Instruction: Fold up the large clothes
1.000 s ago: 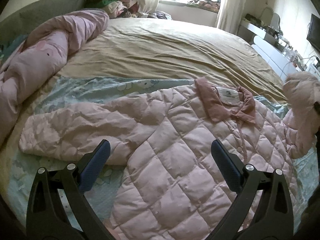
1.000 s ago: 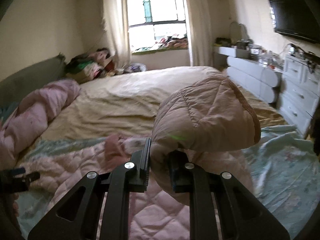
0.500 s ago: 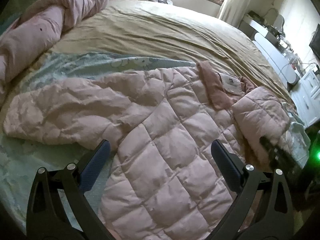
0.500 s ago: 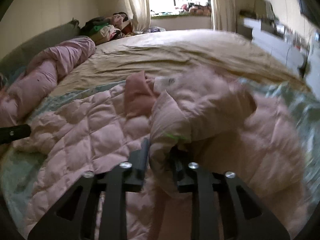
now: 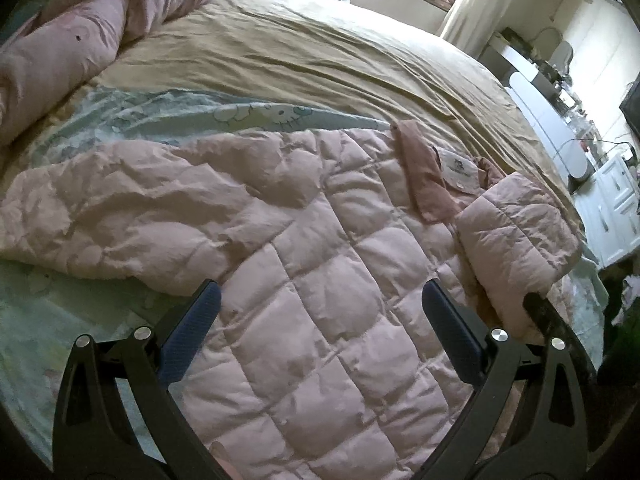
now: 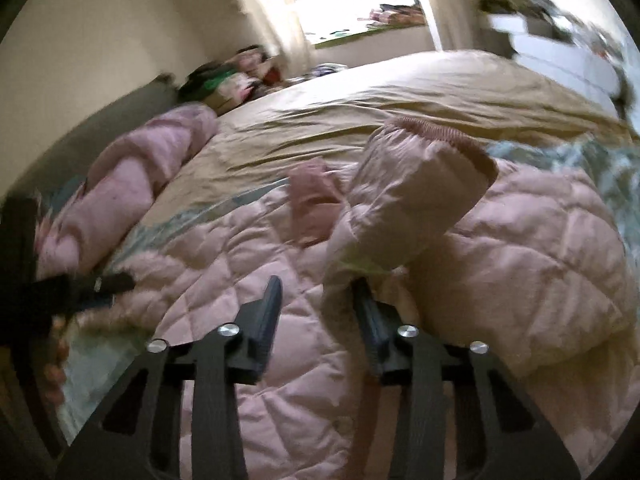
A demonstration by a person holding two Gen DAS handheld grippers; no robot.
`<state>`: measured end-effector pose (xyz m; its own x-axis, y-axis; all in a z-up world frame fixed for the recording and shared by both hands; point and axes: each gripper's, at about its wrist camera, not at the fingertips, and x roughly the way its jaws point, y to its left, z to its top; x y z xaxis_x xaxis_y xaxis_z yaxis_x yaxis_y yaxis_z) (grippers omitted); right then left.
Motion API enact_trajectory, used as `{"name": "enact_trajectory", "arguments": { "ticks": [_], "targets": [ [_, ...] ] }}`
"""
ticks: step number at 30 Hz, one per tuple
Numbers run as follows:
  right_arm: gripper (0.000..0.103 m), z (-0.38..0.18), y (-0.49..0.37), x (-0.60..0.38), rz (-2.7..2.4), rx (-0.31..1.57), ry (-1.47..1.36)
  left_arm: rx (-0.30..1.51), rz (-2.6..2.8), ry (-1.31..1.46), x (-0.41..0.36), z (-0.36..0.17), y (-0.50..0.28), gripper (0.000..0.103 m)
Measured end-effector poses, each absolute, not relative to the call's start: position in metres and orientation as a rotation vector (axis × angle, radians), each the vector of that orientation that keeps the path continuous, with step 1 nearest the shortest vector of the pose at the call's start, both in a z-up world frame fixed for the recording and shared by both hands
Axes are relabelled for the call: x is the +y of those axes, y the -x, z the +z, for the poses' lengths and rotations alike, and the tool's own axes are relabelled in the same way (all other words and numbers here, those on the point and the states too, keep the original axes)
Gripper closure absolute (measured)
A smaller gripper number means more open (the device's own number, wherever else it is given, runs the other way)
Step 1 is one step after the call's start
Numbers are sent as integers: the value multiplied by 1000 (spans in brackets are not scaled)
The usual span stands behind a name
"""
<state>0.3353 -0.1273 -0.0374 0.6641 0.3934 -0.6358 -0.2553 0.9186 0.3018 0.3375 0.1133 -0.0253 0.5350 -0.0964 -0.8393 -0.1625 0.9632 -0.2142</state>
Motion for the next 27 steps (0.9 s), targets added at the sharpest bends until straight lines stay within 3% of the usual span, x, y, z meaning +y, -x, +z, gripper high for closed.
{"name": "enact_trajectory", "arguments": {
  "ticks": [3, 12, 20, 27],
  "targets": [
    [73, -45, -330, -108, 416, 777, -109, 1006, 62, 283, 117, -23, -338, 9],
    [70, -68, -318, -75, 520, 863, -4, 1009, 102, 288, 126, -24, -341, 9],
    [39, -52, -308, -106, 428, 826, 22, 1057, 68, 261, 106, -45, -352, 9],
    [31, -48, -318, -155, 256, 817, 22, 1148, -31, 283, 60, -84, -372, 9]
  ]
}}
